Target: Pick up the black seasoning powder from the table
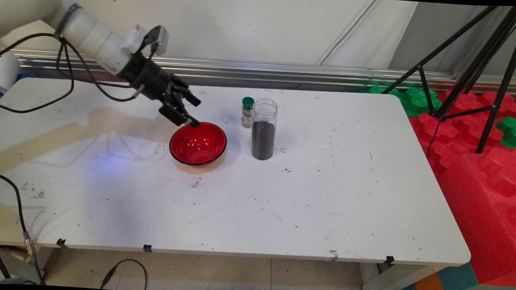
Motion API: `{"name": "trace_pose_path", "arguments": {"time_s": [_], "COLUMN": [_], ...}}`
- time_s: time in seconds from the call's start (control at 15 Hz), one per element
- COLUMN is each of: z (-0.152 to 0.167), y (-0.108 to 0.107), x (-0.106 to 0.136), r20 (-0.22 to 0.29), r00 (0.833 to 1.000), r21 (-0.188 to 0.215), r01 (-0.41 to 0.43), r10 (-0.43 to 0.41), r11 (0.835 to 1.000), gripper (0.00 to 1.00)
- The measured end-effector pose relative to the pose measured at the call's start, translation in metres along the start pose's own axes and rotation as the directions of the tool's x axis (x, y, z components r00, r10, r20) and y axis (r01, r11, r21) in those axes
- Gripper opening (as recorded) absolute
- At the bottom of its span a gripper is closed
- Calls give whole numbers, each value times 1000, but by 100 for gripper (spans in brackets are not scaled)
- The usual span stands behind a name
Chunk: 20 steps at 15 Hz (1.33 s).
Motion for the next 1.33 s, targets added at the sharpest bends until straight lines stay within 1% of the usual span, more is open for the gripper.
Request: {"name": "trace_pose_path", "arguments": {"time_s": [0.4, 0.67, 1.0, 1.07, 1.33], "z": [35, 57, 76, 81, 94], "y": [-7, -10, -11, -10, -10], "x": [12, 19, 24, 25, 25], "r20": [-41, -86, -142, -160, -205], "r00": [998, 993, 982, 978, 965], "r21": [-6, -20, -37, -42, -55], "r01": [-39, -82, -128, -142, -178], "r10": [39, 80, 121, 134, 163], "r11": [999, 996, 991, 989, 983], "gripper": [100, 100, 100, 100, 100]}}
